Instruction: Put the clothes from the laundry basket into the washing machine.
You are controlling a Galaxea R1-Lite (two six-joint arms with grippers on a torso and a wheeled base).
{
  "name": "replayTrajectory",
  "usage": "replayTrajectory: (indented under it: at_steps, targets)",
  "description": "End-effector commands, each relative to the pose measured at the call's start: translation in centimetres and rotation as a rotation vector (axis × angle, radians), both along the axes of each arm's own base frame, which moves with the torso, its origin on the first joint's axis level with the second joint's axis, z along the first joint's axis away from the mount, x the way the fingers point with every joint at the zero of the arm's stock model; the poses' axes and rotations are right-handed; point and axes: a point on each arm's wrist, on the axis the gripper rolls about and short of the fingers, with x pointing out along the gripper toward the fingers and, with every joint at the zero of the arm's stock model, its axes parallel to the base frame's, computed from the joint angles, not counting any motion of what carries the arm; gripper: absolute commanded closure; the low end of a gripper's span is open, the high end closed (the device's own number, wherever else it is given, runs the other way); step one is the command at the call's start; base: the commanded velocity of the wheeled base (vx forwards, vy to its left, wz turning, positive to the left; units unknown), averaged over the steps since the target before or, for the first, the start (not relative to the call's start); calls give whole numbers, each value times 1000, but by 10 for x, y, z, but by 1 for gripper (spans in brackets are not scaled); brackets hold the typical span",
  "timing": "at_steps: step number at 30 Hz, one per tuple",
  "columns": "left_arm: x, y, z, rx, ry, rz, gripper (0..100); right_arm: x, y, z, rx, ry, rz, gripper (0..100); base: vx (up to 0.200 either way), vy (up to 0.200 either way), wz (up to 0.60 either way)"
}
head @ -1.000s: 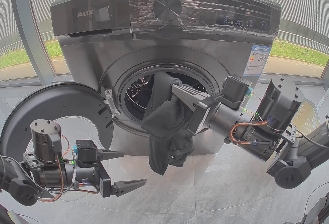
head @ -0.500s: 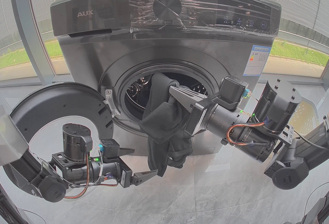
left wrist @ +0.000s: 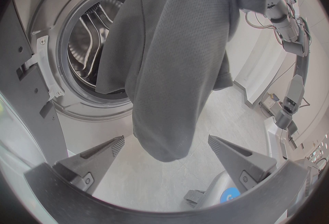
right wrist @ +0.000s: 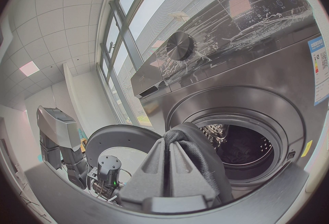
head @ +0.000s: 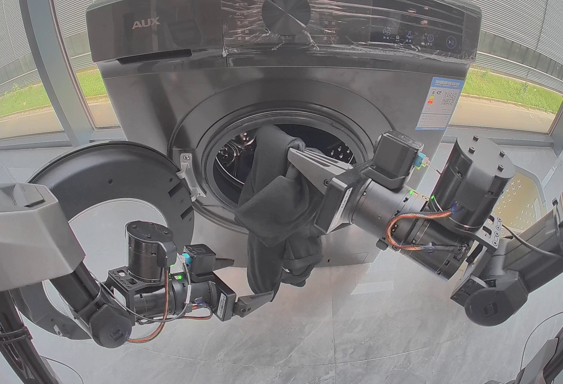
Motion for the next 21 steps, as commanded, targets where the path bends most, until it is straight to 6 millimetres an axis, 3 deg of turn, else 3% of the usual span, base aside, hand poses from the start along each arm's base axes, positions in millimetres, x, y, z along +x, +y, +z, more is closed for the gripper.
replayTrajectory:
  at_steps: [1, 21]
  targets:
    - [4, -2, -11, 13, 19, 3, 0, 0, 0, 0, 1, -1, -1, 100, 0, 0, 0]
    - [32, -15, -24, -43, -33, 30, 0, -5, 2, 0, 1, 1, -2, 100, 0, 0, 0]
